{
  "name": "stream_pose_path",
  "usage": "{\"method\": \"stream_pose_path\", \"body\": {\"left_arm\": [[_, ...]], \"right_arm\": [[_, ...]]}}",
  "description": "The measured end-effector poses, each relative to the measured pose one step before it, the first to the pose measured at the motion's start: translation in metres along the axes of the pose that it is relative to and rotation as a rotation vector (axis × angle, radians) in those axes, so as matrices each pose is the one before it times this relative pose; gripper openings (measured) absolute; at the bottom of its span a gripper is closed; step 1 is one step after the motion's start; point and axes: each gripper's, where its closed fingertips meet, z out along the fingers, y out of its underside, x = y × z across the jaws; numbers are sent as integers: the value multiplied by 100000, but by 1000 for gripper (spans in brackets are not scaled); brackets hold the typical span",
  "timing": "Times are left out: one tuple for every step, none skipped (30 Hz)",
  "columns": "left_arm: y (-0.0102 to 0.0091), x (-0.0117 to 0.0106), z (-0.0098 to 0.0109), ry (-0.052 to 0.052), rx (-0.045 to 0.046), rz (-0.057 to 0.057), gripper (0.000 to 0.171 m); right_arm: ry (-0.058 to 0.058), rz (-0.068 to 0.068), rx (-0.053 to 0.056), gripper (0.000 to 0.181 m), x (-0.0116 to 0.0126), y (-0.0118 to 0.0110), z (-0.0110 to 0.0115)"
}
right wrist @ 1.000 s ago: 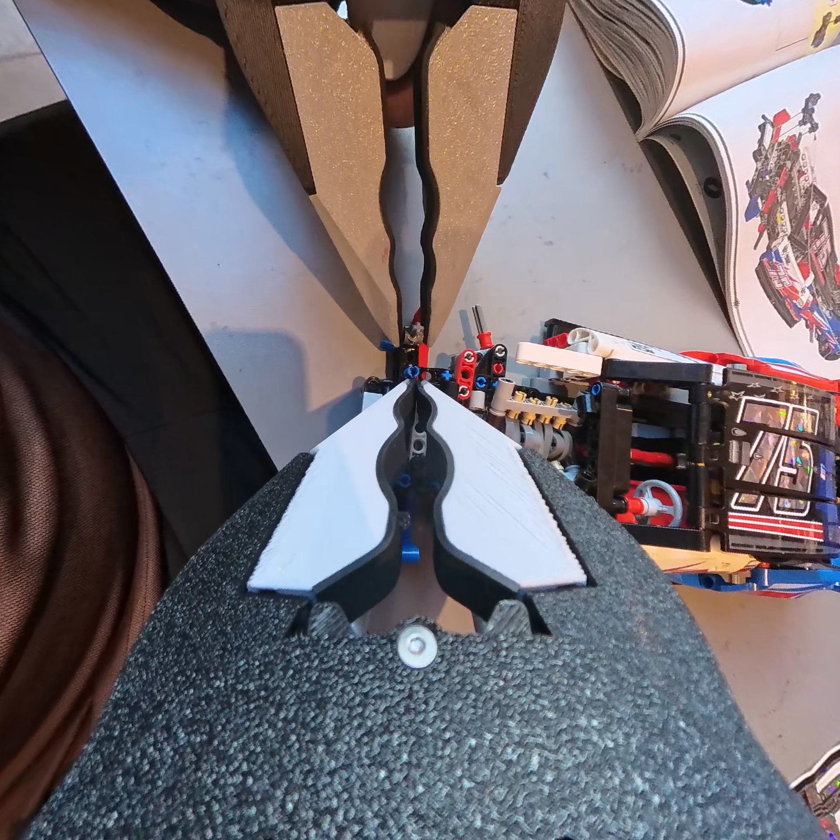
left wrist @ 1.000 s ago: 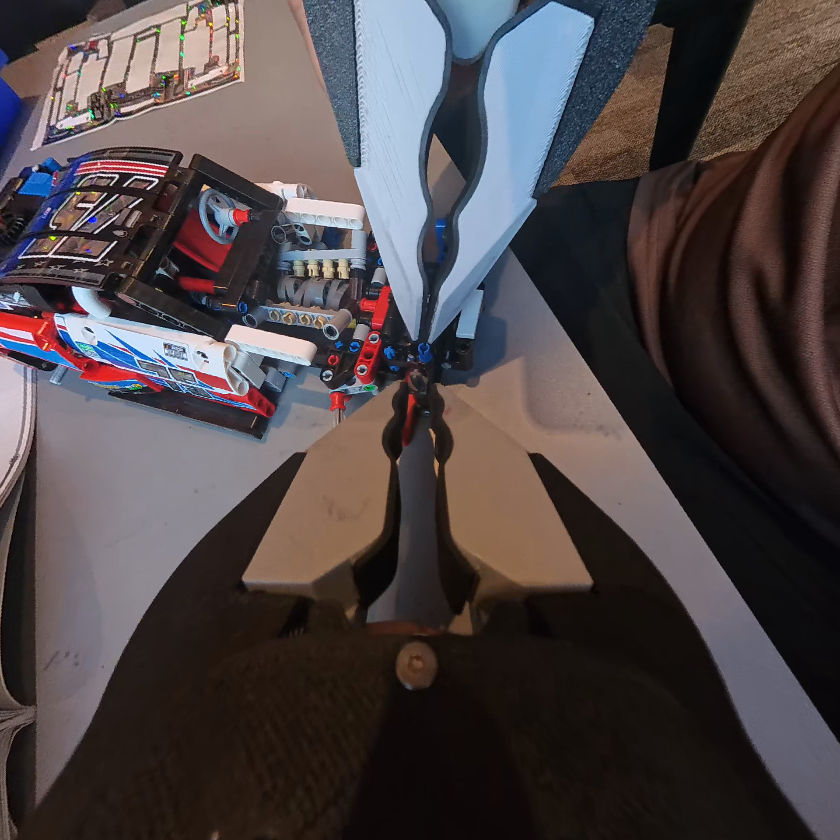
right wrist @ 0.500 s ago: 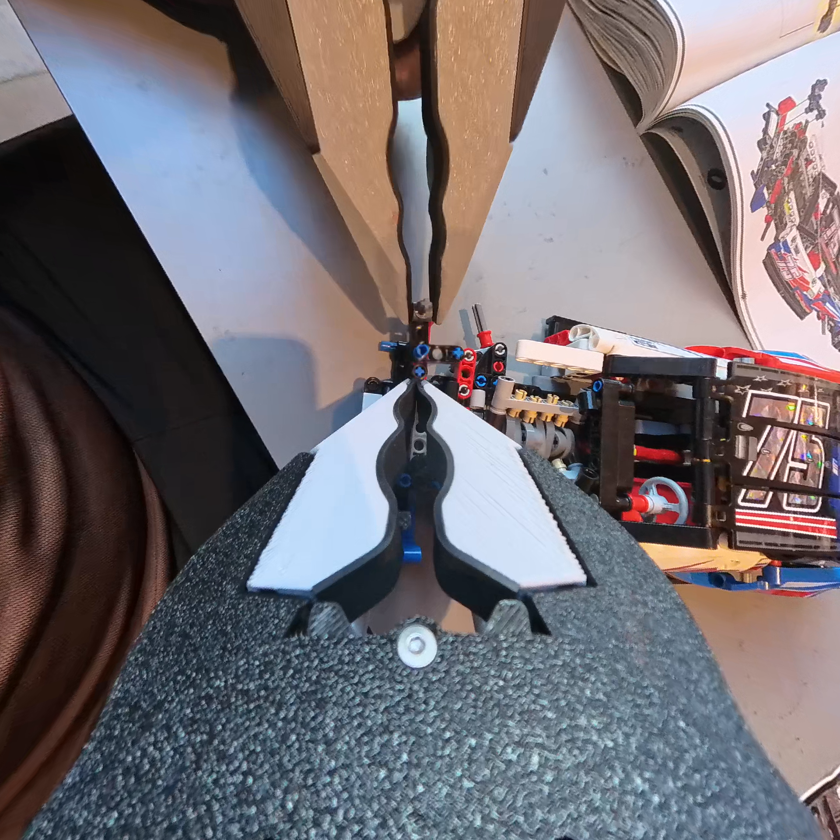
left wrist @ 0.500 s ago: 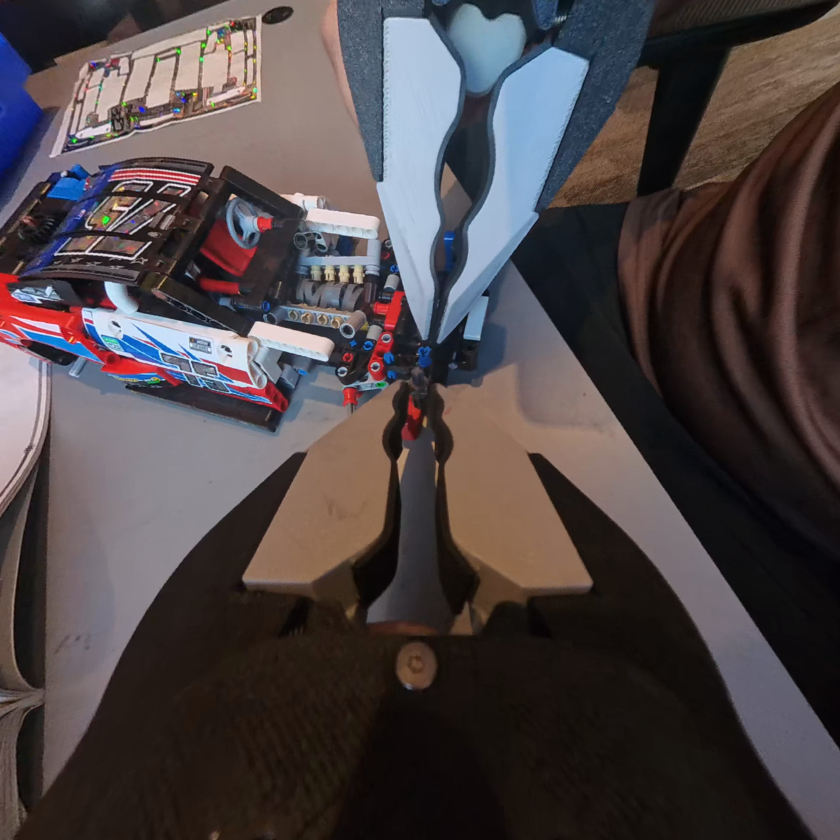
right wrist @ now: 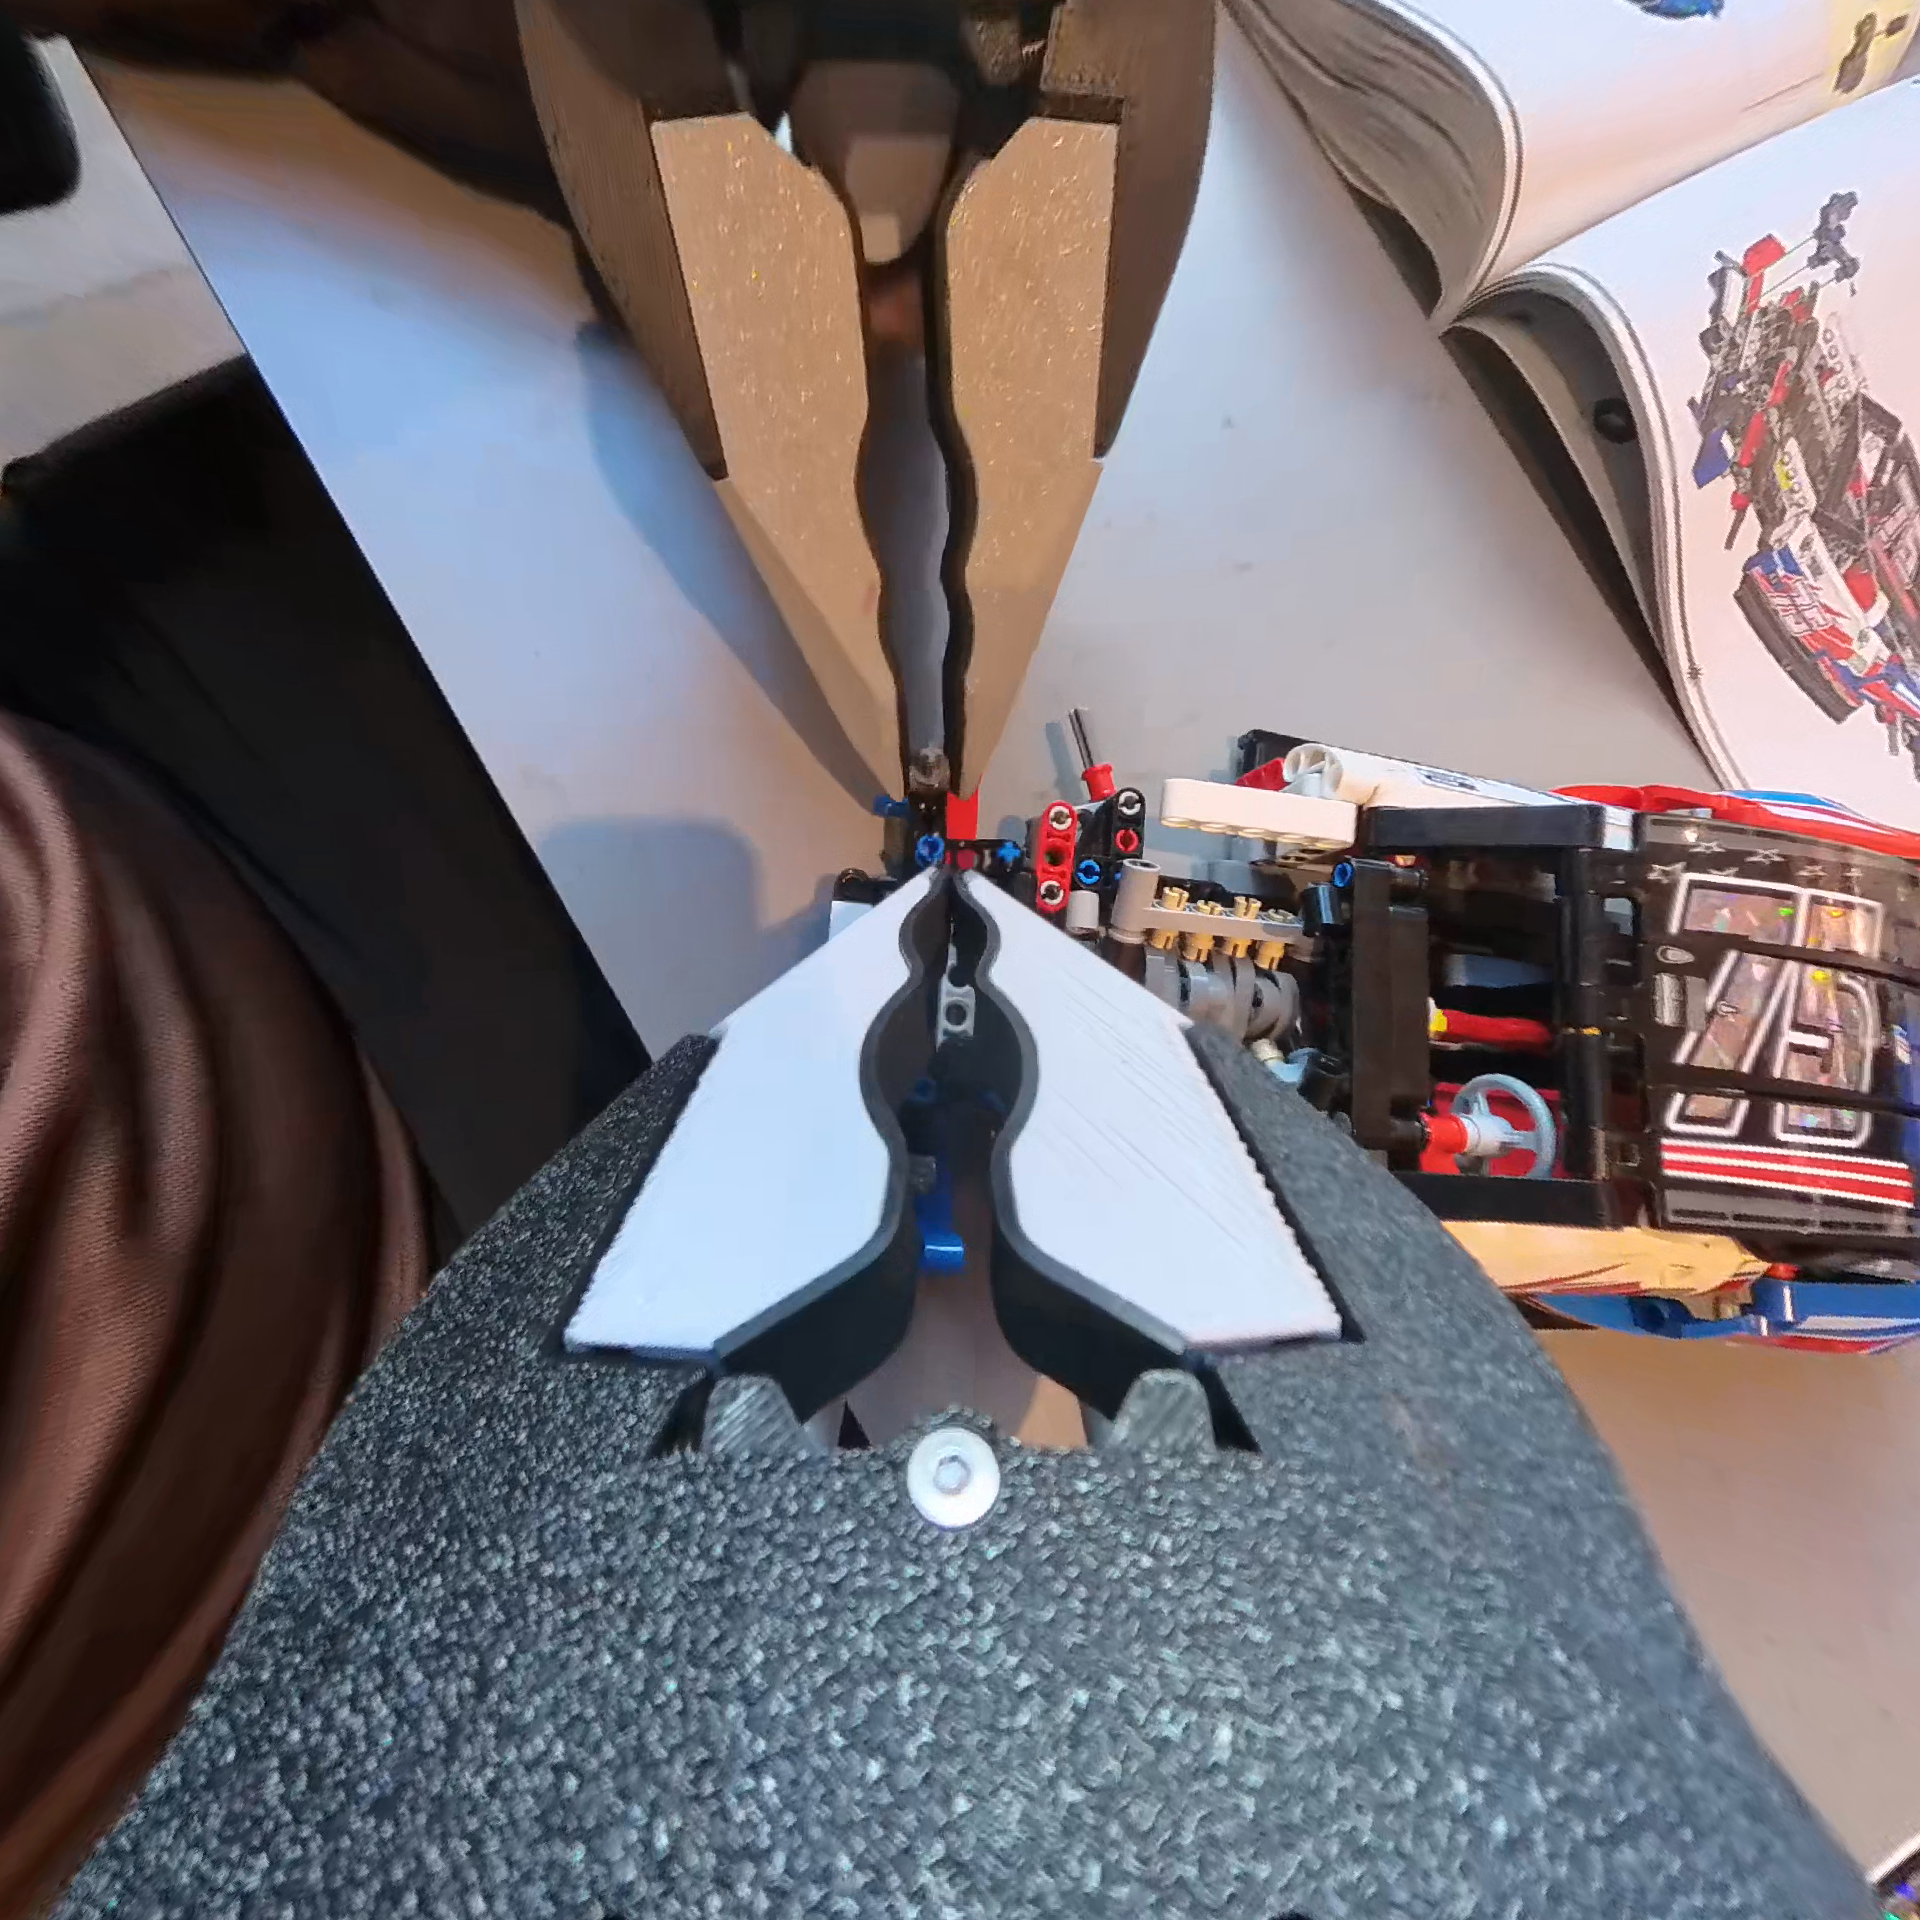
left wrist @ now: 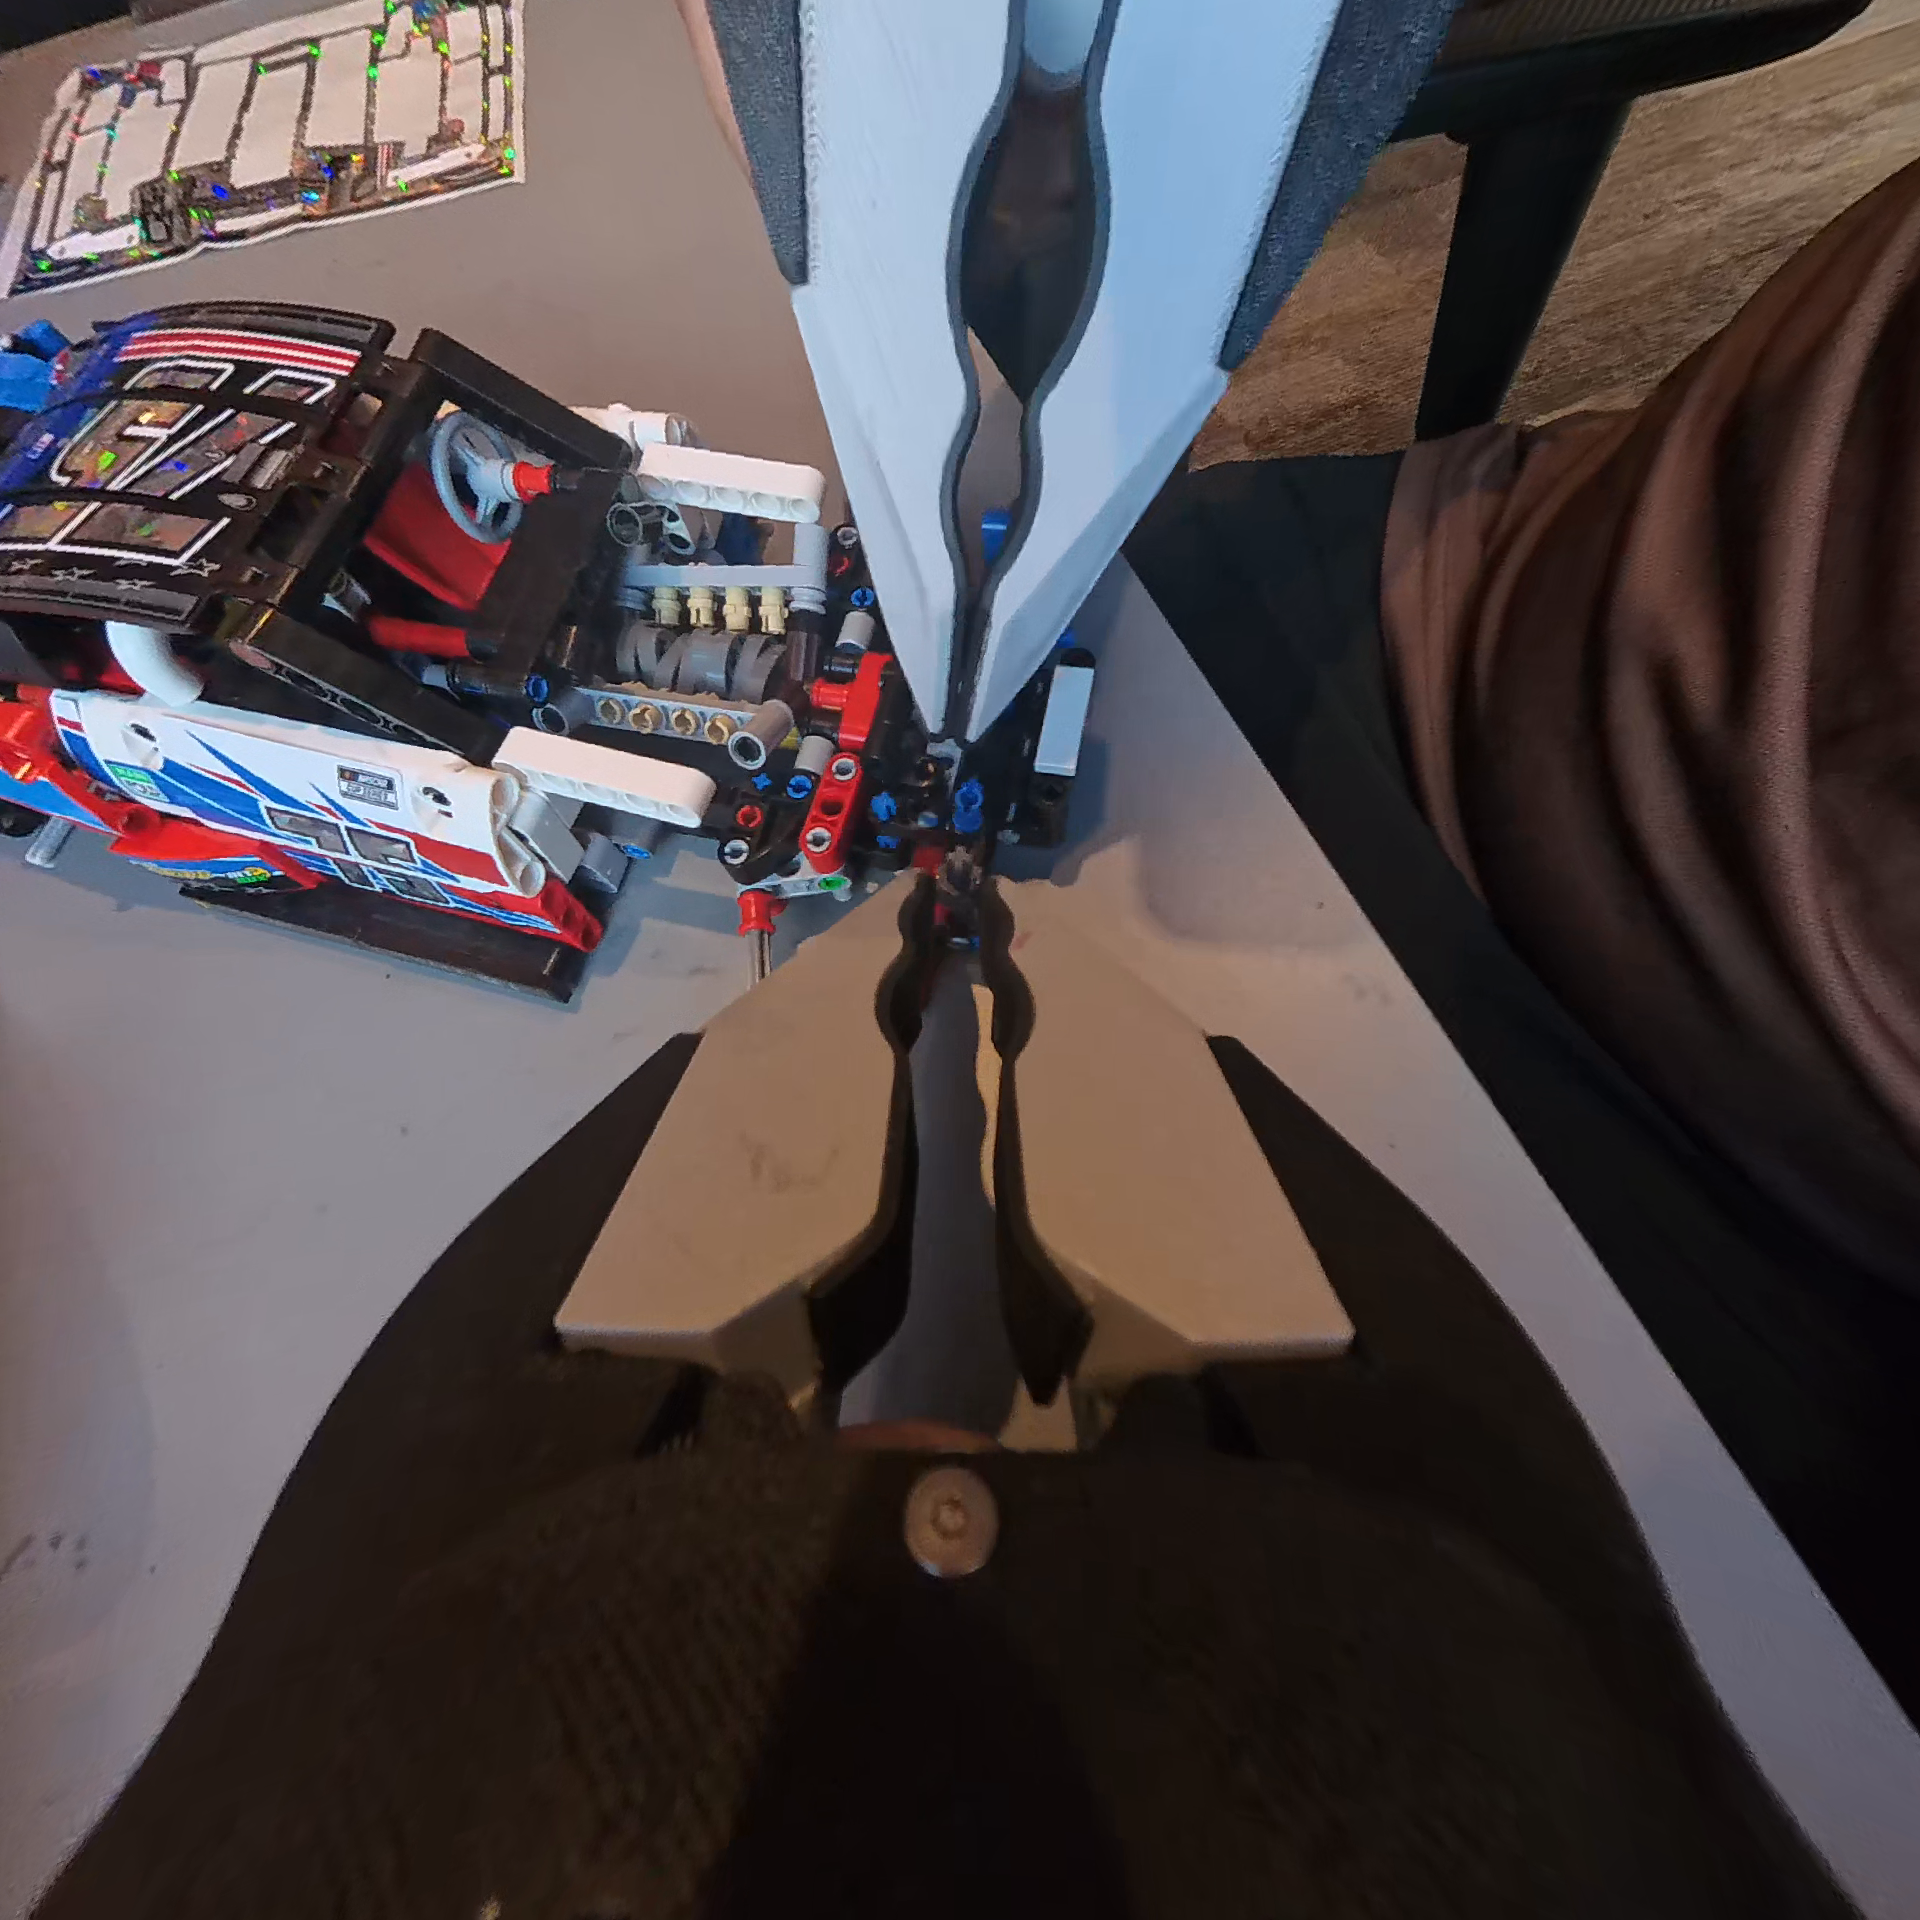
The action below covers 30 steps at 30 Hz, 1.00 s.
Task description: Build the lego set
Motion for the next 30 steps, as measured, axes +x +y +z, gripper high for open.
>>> {"method": "stream_pose_path", "body": {"left_arm": [[23,-33,17,121,96,-352,5],[3,-25,4,127,-7,-308,4],[-3,-12,9,65,-21,-116,4],[-12,1,0,-14,-5,34,5],[-21,7,11,-27,-12,115,5],[-8,7,4,57,59,17,4],[2,-4,0,122,2,-100,4],[25,-12,-15,151,-115,-220,4],[44,-24,-21,132,-123,-259,4],[9,-10,-1,91,83,-257,5],[5,8,-6,107,7,-198,5],[9,-3,-4,52,-55,-52,5],[-4,1,2,72,39,-72,5],[-3,-14,-5,180,118,-232,5],[3,-4,6,370,111,-296,5],[-3,4,-2,336,86,-278,5],[2,-13,3,179,-18,-162,5],[2,-9,2,82,-35,-23,5],[17,-5,-2,5,-38,189,5],[6,0,-3,-55,-56,287,5],[13,14,-3,-118,-140,58,5],[34,4,-8,-375,-237,406,5],[29,24,-3,-504,-428,822,4],[39,12,-2,-555,-723,952,4],[52,-2,-8,-653,-865,1043,5],[73,-1,-5,-250,-1029,298,4],[155,-7,22,238,-1218,-277,4],[370,-82,94,-83,-2056,-109,5],[16,-23,-14,291,551,-461,5],[-17,-9,6,471,631,-953,5]], "right_arm": [[-284,-428,-621,0,-66,120,116],[-165,-377,-631,0,-68,117,142],[-52,-530,-731,0,-66,114,142],[181,-864,-798,0,-38,105,131],[483,-1070,-616,0,-11,54,115],[310,-921,-331,0,-31,-20,73],[-85,-494,-66,0,-58,-91,41],[-184,-157,-231,0,-38,-58,36],[-202,-151,-903,0,-13,66,75],[-155,-141,-785,0,-10,49,69],[-109,-197,-788,0,-3,1,26],[-86,-430,-1185,0,-12,33,19],[-27,-750,-1349,0,2,32,18],[-133,-848,-1476,0,-6,24,35],[-487,-430,-1575,0,-16,30,22],[-1082,465,-1680,0,-10,31,20],[-1741,1295,-1674,0,-10,30,22],[-2315,1829,-1460,0,-24,20,19],[-2821,2273,-1106,0,-42,15,23],[-3123,2675,-838,0,-51,17,24],[-2915,2678,-827,0,-37,6,14],[-2176,1962,-1014,0,-45,14,7],[-1250,868,-1204,0,-25,17,18],[-465,-75,-1305,0,-20,-5,16],[-22,-385,-1189,0,-5,-10,17],[144,-233,-865,0,5,-37,28],[440,-8,-319,0,25,-93,89],[534,-53,-281,0,24,-64,108],[190,-54,-453,0,13,-12,37],[-150,178,-263,0,11,10,-6]]}}
